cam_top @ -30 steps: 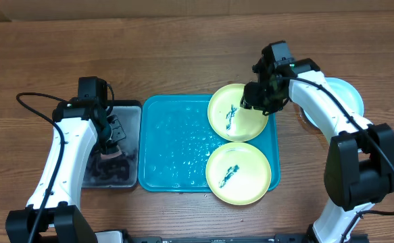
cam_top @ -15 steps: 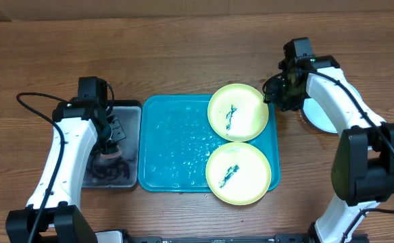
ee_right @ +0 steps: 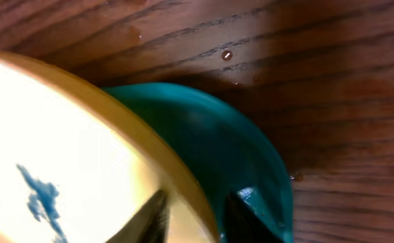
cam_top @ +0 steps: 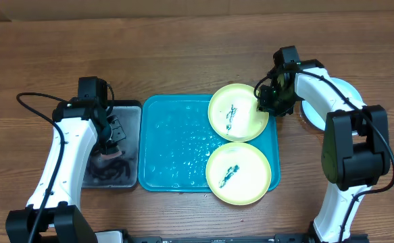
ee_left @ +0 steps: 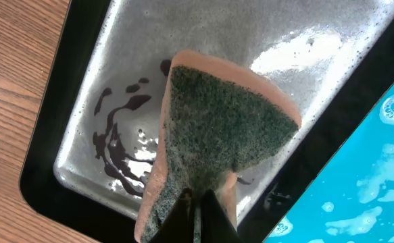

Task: Clean dirty plates on tray and stack at the side
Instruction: 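Move the right gripper to the upper yellow plate and grasp its rim, then bring the sponge with the left gripper onto the upper yellow plate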

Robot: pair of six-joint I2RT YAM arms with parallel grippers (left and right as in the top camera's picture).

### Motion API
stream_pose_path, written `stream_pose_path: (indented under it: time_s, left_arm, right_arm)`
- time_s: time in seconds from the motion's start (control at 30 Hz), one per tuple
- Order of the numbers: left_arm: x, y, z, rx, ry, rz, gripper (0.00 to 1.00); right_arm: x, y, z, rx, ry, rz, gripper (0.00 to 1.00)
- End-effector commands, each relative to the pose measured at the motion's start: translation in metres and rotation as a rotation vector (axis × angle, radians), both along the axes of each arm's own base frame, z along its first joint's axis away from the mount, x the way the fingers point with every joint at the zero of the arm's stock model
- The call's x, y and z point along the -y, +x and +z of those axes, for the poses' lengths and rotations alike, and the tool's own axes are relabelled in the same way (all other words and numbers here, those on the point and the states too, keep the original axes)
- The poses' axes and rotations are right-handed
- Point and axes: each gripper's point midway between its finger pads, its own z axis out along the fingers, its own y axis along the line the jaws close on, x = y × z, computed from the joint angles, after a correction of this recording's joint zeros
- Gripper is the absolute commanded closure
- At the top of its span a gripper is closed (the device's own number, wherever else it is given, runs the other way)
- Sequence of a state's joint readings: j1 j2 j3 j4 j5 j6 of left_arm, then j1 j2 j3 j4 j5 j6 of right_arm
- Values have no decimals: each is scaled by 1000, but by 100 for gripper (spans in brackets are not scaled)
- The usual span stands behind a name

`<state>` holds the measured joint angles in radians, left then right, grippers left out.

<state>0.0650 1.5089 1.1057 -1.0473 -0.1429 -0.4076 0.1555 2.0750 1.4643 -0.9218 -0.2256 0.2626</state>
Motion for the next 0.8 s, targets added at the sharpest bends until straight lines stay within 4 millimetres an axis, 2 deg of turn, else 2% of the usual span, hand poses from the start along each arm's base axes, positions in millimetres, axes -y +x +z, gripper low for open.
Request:
stream_pose_path:
  time_s: [0.0,0.07,0.13,0.5,0.63,0.77]
  left_arm:
    - [1,5,7,23,-1,-22,96]
    - [1,5,7,23,-1,-21,96]
    - [1,5,7,24,-1,-21,96]
    - [4,6,7,29,-17,-25,96]
    - [15,10,6,45,-71,-66,96]
    - [36,19,7,77,-145,-151,96]
  right_arm:
    - [-13,4,5,21,18,34,84]
    - [-20,2,5,19,18,50,92]
    - [-27,-1,5,18,18,69,96]
    - [-96,-29,7,17,30,226,96]
    - [-127,-40,12,6,85,252,96]
    - [-150,-45,16,12,128,254,96]
